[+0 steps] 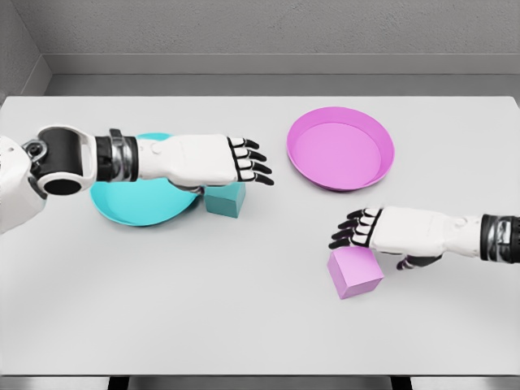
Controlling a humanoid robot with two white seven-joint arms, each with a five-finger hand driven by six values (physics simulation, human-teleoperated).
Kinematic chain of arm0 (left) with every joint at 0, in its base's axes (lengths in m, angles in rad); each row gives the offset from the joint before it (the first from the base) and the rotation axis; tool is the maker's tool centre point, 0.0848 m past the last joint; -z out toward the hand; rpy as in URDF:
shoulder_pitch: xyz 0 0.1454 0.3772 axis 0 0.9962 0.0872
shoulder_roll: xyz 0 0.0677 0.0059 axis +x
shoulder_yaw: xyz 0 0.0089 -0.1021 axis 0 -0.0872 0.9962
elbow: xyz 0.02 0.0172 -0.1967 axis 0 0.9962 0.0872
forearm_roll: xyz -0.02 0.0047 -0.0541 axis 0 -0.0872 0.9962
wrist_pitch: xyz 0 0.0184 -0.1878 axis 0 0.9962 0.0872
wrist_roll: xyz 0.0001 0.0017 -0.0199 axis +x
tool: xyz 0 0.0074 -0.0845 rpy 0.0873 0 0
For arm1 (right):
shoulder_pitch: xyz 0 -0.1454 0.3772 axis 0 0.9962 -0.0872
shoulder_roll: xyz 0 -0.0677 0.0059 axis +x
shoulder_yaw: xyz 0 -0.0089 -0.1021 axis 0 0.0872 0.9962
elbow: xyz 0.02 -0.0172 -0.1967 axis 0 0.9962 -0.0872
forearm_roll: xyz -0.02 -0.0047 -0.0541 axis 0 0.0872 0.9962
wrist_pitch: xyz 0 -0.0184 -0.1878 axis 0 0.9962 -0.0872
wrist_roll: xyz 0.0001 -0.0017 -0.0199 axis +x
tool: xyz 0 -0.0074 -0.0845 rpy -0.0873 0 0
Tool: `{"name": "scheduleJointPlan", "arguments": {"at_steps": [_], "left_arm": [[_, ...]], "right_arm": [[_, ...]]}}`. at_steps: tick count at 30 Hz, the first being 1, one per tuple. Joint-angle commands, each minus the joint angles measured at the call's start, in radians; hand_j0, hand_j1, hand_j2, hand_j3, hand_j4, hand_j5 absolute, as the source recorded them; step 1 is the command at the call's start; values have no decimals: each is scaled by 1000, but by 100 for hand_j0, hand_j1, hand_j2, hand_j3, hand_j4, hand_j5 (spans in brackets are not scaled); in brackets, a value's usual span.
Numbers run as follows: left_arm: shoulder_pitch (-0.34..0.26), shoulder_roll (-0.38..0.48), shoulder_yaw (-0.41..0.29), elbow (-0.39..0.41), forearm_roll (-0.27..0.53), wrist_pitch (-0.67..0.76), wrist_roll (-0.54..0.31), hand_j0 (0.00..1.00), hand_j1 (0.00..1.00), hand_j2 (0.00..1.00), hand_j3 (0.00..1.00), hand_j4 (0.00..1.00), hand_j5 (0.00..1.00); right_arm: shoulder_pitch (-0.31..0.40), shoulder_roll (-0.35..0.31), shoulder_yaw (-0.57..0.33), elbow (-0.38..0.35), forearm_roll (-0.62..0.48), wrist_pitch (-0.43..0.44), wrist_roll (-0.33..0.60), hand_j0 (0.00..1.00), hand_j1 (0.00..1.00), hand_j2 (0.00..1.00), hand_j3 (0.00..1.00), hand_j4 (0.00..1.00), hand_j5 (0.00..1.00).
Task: Place the blocks in the corresponding plates according to their colors
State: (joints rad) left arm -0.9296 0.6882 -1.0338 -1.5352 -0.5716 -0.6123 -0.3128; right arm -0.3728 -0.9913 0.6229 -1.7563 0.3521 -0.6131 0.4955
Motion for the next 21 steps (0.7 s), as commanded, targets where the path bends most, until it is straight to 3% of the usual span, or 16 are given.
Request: {"name": "scheduleJointPlan", "arguments": {"at_steps": [1,4,11,13,21], "left_arm": [[0,-2,-22,15,21,1,1,100,100,100,100,100,100],[-2,-18,-43,20,61,1,1,100,100,100,100,100,100],[-8,-29,-69,38,61,1,0,100,100,100,100,100,100],[-11,-38,-69,64,65,1,0,100,100,100,100,100,100],[-18,-44,-97,73,76,1,0,100,100,100,100,100,100]], "right_arm": [[0,0,9,0,-5,2,11,100,100,100,100,100,100],[-2,2,9,0,-5,2,24,100,100,100,100,100,100],[-9,14,14,-2,-5,2,54,100,100,100,100,100,100],[-61,13,12,0,-7,2,54,100,100,100,100,100,100],[-66,28,11,-2,-5,2,55,100,100,100,100,100,100]]}}
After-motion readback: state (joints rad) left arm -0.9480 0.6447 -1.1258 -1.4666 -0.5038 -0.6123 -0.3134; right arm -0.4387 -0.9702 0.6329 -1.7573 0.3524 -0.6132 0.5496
